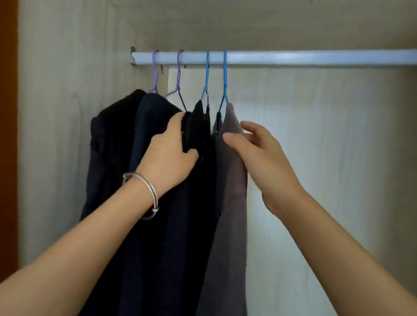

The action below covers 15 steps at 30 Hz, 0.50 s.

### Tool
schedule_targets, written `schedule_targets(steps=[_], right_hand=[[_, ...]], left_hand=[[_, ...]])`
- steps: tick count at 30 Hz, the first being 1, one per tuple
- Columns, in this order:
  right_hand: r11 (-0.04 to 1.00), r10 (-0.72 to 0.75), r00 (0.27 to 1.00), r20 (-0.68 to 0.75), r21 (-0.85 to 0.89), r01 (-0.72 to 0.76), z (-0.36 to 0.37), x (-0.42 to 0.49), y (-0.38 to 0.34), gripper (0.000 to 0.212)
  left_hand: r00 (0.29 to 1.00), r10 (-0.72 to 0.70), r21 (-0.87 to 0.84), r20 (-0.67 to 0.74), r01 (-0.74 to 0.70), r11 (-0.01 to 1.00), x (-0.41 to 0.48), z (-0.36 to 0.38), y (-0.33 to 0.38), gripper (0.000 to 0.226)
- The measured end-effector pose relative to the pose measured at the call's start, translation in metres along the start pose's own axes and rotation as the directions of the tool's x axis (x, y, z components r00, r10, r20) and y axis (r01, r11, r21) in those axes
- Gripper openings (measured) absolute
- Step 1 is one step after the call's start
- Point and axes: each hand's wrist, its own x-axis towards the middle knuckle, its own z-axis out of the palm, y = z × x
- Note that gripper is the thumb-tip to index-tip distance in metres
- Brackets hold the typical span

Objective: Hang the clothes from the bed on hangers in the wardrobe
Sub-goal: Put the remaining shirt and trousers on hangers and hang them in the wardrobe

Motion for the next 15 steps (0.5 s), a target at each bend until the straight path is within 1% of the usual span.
schedule_targets(steps=[1, 2, 3, 4, 5, 6, 8, 10, 12, 13, 15], right_hand=[[0.996, -0.084, 0.996, -0.004, -0.036, 0.084, 0.003, -0.022, 0.014, 0.043], [0.987, -0.139, 0.99, 0.004, -0.084, 0.139, 0.007, -0.044, 0.03, 0.052], [0.979, -0.157, 0.987, 0.015, -0.13, 0.158, 0.012, -0.065, 0.05, 0.058], [0.978, -0.132, 0.991, 0.018, -0.159, 0.133, 0.017, -0.083, 0.07, 0.062], [0.984, -0.074, 0.997, 0.008, -0.161, 0.074, 0.022, -0.099, 0.092, 0.061], [0.991, 0.01, 1.0, -0.009, -0.133, -0.011, 0.027, -0.113, 0.112, 0.057], [0.98, 0.166, 0.986, -0.029, -0.103, -0.169, 0.034, -0.138, 0.152, 0.044], [0.956, 0.266, 0.964, -0.016, -0.12, -0.266, 0.04, -0.162, 0.185, 0.029], [0.924, 0.363, 0.932, -0.008, -0.127, -0.361, 0.044, -0.185, 0.21, 0.019], [0.897, 0.416, 0.909, -0.017, -0.154, -0.414, 0.045, -0.195, 0.224, 0.02], [0.826, 0.521, 0.854, -0.013, -0.247, -0.508, 0.047, -0.214, 0.245, 0.029]], left_hand=[[1.0, 0.005, -0.08, -0.03, -0.007, 0.997, -0.025, 0.005, -0.01, 0.063], [1.0, -0.019, -0.145, -0.019, 0.016, 0.989, -0.05, 0.014, -0.021, 0.063], [0.998, -0.067, -0.199, 0.021, 0.07, 0.978, -0.072, 0.026, -0.034, 0.06], [0.989, -0.125, -0.233, 0.078, 0.14, 0.962, -0.093, 0.038, -0.048, 0.056], [0.976, -0.175, -0.244, 0.133, 0.203, 0.948, -0.112, 0.05, -0.063, 0.05], [0.958, -0.219, -0.235, 0.187, 0.26, 0.936, -0.131, 0.061, -0.077, 0.043], [0.909, -0.285, -0.189, 0.305, 0.351, 0.917, -0.168, 0.077, -0.104, 0.03], [0.834, -0.32, -0.13, 0.449, 0.415, 0.9, -0.208, 0.087, -0.131, 0.021], [0.734, -0.371, -0.026, 0.569, 0.467, 0.884, -0.249, 0.091, -0.153, 0.018], [0.683, -0.408, 0.031, 0.606, 0.492, 0.87, -0.27, 0.091, -0.165, 0.022], [0.571, -0.518, 0.138, 0.636, 0.577, 0.805, -0.309, 0.087, -0.187, 0.027]])
